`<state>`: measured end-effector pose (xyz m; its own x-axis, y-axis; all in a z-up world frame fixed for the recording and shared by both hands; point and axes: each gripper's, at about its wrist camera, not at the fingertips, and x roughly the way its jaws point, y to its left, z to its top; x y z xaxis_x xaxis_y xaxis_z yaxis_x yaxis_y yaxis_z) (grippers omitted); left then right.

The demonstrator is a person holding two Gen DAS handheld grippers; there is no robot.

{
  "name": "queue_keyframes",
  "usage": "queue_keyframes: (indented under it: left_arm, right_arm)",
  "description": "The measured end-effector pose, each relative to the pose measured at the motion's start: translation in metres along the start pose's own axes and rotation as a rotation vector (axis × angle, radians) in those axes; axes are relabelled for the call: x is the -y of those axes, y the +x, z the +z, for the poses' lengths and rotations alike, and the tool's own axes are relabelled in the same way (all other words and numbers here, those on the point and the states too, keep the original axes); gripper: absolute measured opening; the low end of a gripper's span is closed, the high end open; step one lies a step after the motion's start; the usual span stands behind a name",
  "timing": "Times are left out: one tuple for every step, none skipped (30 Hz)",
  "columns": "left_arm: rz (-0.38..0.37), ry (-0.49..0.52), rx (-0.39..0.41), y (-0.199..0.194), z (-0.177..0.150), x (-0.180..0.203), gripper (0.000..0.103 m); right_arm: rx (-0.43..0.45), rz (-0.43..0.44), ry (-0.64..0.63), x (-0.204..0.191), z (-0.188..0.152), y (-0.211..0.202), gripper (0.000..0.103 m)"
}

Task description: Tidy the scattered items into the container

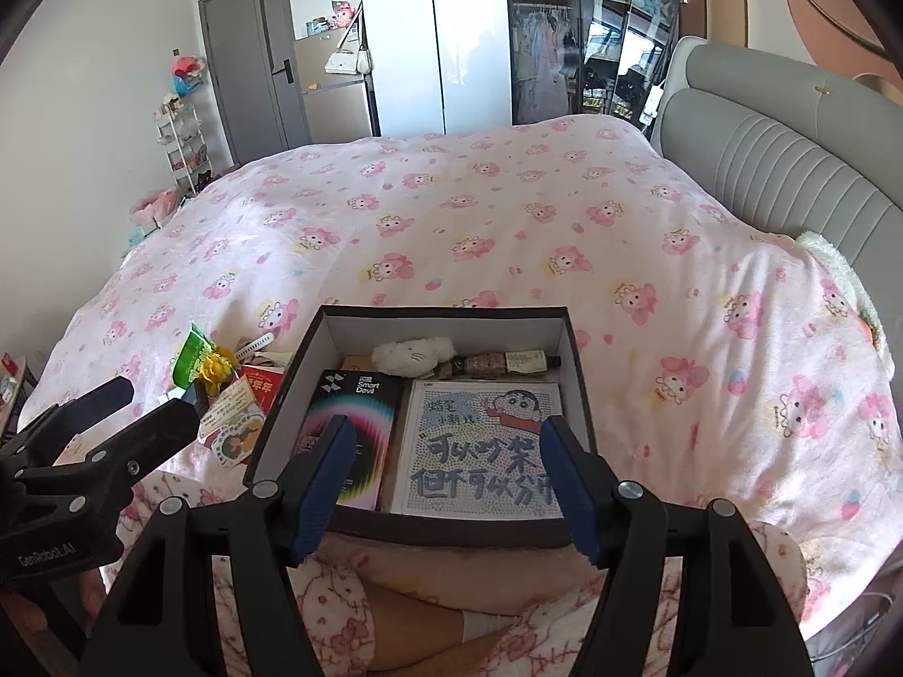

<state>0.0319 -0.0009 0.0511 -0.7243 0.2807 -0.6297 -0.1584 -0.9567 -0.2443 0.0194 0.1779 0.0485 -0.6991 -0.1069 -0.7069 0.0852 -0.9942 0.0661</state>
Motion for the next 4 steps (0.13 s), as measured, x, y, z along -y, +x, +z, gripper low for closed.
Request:
queue_keyframes:
  left_arm:
    - [-0.015,-0.007,-0.006,0.0,-0.0026,0.0016,0.102]
    - [-0.026,-0.011,-0.013,0.0003,-0.0048,0.0037,0.102]
    - [-0.027,-0.008,-0.017,0.0004,-0.0068,0.0066,0.102]
    - [-0.018,0.0,-0.018,-0.0002,-0.0091,0.0104,0.102]
  right_arm:
    - [0.002,0.008,0.004,0.0034,-0.0011,-0.0022,0.065]
    - [-0.001,0.016,0.01,0.0069,-0.0022,-0.0035,0.065]
    - [-0.004,0.016,0.017,0.01,-0.004,-0.0052,0.065]
    - [-0.004,0.013,0.02,0.0122,-0.0056,-0.0068,0.065]
